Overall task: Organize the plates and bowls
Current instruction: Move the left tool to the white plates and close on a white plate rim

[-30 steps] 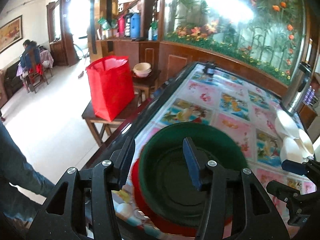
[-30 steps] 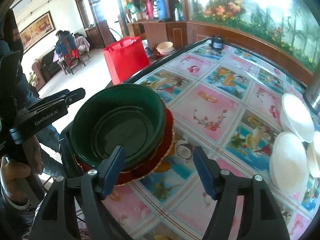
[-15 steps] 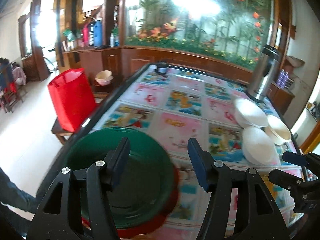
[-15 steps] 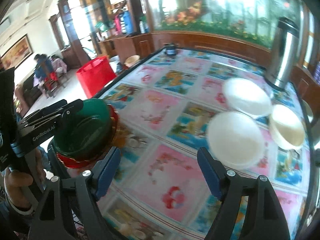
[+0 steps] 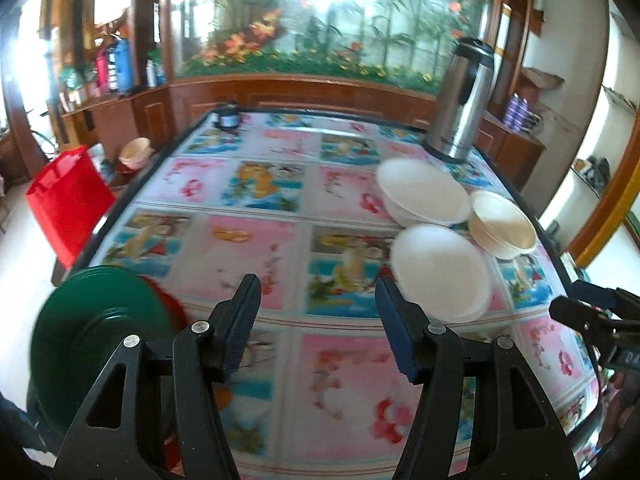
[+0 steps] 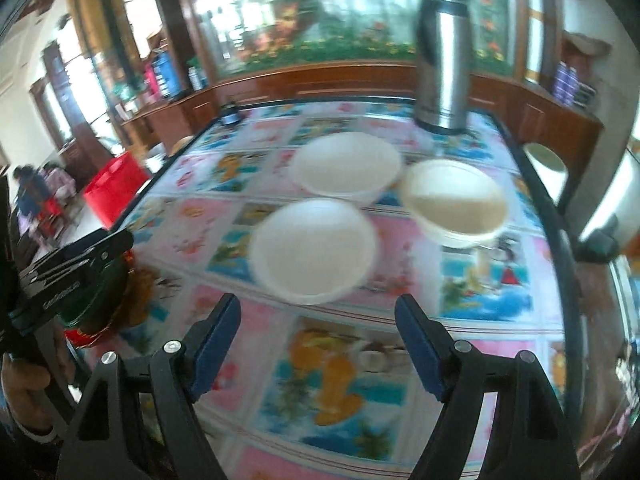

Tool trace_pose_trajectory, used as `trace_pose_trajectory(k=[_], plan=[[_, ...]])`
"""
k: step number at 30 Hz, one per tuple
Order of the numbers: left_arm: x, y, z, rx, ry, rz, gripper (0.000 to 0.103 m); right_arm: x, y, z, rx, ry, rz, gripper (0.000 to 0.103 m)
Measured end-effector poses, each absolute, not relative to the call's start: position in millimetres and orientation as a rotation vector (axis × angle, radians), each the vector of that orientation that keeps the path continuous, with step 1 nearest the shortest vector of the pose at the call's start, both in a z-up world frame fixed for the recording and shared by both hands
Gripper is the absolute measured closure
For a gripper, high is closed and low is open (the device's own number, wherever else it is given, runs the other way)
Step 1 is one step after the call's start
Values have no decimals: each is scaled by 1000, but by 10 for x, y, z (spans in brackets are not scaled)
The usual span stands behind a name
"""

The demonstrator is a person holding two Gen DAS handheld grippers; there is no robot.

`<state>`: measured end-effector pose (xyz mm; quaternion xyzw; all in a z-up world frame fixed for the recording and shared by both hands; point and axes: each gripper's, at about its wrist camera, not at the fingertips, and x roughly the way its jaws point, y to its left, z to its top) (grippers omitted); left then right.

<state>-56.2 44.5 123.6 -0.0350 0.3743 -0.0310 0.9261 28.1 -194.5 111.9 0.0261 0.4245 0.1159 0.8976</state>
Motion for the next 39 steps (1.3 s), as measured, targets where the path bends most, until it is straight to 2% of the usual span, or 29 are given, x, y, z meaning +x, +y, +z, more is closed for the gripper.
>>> trace_pose_trajectory(k=[14,18,21,32,39], plan=[[-90,35,941,-46,878,-95,43,670,-2109,789,36,940,229,24],[28,-13,872,-41,896,-95,43,813,-2106,733,29,955,227,37],[129,-44,816,-45,913,-101,43,907,-2080,693,8,972,228,43],[388,-189,579,-17,969,-97,43,1189,-1961,535,-59,1027,208,46],[472,-229,485,6,986,-104,43,1309,-1940,359,-54,1079,235,69]])
